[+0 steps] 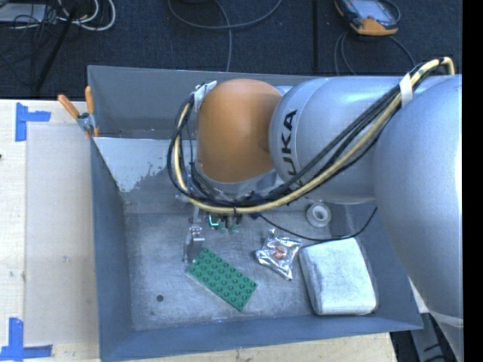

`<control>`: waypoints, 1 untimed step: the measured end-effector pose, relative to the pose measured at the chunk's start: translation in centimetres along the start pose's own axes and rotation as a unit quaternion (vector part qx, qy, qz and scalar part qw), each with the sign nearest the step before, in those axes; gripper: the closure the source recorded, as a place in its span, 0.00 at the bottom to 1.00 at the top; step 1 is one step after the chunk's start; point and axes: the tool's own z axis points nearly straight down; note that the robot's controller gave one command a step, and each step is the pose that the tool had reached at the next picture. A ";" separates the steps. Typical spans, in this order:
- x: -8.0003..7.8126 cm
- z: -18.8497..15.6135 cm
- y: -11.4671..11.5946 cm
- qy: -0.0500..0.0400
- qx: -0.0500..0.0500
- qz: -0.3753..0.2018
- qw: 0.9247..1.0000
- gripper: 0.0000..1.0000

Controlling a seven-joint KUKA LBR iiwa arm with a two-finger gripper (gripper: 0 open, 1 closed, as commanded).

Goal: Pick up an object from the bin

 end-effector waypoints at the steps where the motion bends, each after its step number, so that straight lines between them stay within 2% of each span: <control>1: 2.6 8.0 -6.1 -0.004 -0.001 -0.121 0.993 0.00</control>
Offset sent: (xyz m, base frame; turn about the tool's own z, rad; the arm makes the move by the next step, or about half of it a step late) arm -0.0265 -0.0614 -0.0793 -0.2454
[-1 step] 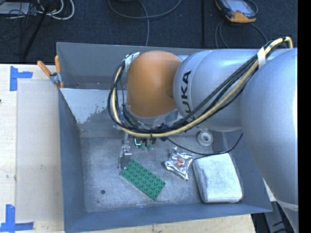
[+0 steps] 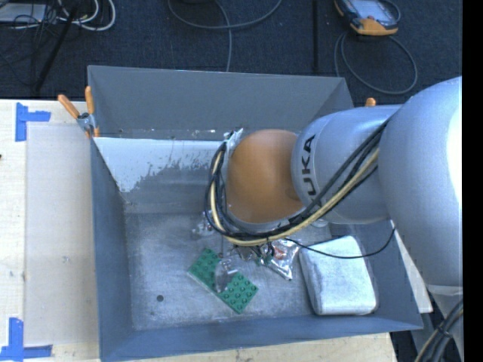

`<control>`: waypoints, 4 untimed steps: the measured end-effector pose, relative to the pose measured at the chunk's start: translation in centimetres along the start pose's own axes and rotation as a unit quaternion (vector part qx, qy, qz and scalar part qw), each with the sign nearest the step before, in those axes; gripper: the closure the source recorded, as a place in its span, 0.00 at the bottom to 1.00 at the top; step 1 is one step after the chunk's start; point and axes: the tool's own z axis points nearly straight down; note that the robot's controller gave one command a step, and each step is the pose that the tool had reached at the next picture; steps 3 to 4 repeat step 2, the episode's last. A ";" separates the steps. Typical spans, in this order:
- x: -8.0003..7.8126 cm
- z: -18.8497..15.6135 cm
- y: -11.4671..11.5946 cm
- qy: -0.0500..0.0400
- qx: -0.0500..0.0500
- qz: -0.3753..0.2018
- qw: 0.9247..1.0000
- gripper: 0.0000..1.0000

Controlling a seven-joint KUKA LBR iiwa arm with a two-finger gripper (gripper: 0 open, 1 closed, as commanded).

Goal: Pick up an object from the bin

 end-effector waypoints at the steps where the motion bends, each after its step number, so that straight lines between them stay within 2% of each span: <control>1: 0.1 -0.1 0.0 0.002 0.000 0.001 1.000 1.00; 2: 0.7 -17.3 -1.7 -0.004 0.001 -0.139 0.990 1.00; 4: 0.7 -17.3 -1.7 -0.004 0.001 -0.139 0.990 1.00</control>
Offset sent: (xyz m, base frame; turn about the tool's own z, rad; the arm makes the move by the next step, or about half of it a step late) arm 0.0000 0.0000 0.0000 0.0000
